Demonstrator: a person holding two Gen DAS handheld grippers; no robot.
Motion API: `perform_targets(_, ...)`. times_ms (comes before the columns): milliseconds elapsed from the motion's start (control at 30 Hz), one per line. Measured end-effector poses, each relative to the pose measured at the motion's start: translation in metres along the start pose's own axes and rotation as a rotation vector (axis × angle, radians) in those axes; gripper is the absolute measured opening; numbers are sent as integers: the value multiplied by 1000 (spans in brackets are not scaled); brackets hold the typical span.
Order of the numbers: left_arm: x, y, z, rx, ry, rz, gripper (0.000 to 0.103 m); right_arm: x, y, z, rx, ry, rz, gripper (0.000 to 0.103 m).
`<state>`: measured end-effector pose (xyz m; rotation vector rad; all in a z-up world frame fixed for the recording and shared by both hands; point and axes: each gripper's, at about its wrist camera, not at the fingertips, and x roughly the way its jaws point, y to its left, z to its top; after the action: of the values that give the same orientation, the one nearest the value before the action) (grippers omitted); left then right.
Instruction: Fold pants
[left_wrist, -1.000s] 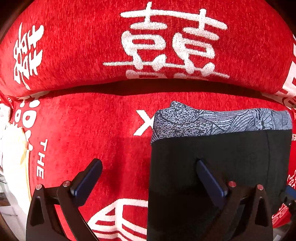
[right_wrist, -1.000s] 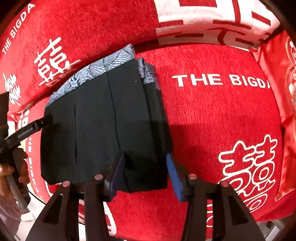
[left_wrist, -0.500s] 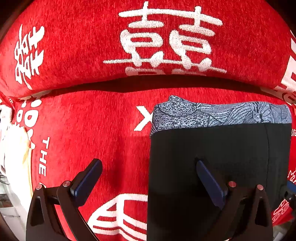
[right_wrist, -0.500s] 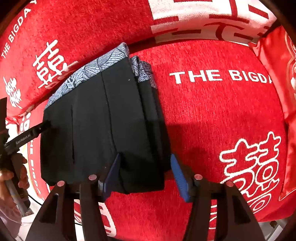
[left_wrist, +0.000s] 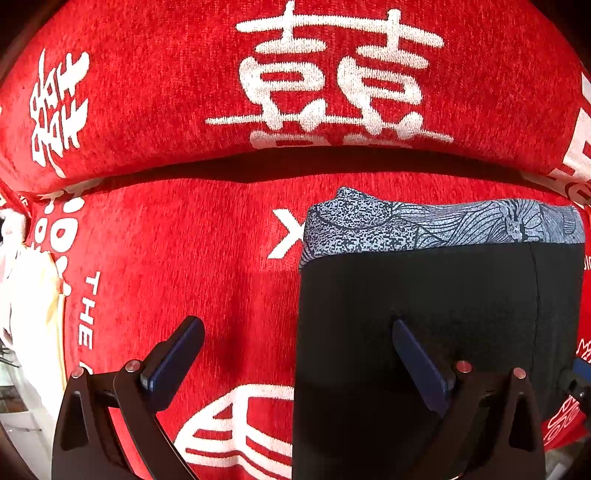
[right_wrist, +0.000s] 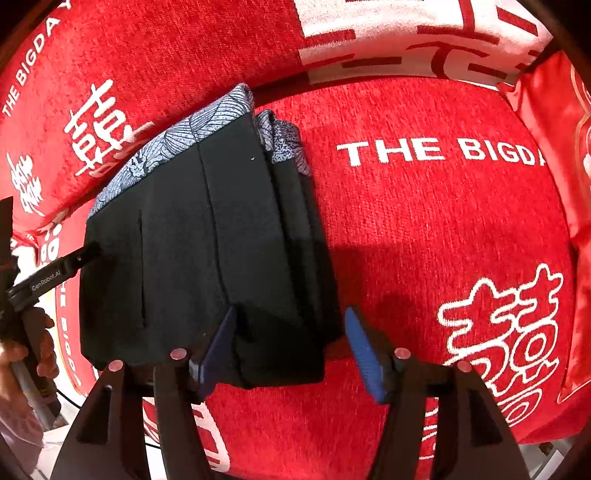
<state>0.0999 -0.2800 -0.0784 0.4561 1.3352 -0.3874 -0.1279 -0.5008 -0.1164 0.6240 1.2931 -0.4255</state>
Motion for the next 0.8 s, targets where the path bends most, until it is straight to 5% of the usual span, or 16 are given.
perform_targets(433, 0, 2, 1, 7, 9, -22, 102, 0, -3, 0, -10, -1, 8, 71)
perform_targets(800, 2, 5, -12, 82, 59, -183, 102, 4, -16, 6, -8, 37, 90, 75)
